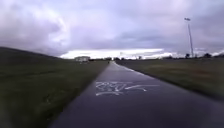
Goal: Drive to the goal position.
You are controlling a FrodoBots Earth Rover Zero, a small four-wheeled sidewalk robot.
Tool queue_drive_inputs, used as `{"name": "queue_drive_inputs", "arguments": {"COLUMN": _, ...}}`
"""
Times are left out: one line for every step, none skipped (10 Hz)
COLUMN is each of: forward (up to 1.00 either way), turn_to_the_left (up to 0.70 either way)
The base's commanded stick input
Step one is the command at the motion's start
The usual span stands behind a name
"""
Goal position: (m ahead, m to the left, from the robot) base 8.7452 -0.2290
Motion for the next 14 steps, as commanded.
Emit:
{"name": "queue_drive_inputs", "arguments": {"forward": 0.7, "turn_to_the_left": 0.0}}
{"name": "queue_drive_inputs", "arguments": {"forward": 0.7, "turn_to_the_left": 0.0}}
{"name": "queue_drive_inputs", "arguments": {"forward": 0.7, "turn_to_the_left": 0.0}}
{"name": "queue_drive_inputs", "arguments": {"forward": 0.7, "turn_to_the_left": 0.0}}
{"name": "queue_drive_inputs", "arguments": {"forward": 0.7, "turn_to_the_left": 0.0}}
{"name": "queue_drive_inputs", "arguments": {"forward": 0.7, "turn_to_the_left": 0.0}}
{"name": "queue_drive_inputs", "arguments": {"forward": 0.7, "turn_to_the_left": 0.0}}
{"name": "queue_drive_inputs", "arguments": {"forward": 0.7, "turn_to_the_left": 0.0}}
{"name": "queue_drive_inputs", "arguments": {"forward": 0.7, "turn_to_the_left": 0.0}}
{"name": "queue_drive_inputs", "arguments": {"forward": 0.7, "turn_to_the_left": 0.0}}
{"name": "queue_drive_inputs", "arguments": {"forward": 0.7, "turn_to_the_left": 0.0}}
{"name": "queue_drive_inputs", "arguments": {"forward": 0.7, "turn_to_the_left": 0.0}}
{"name": "queue_drive_inputs", "arguments": {"forward": 0.7, "turn_to_the_left": 0.0}}
{"name": "queue_drive_inputs", "arguments": {"forward": 0.7, "turn_to_the_left": 0.0}}
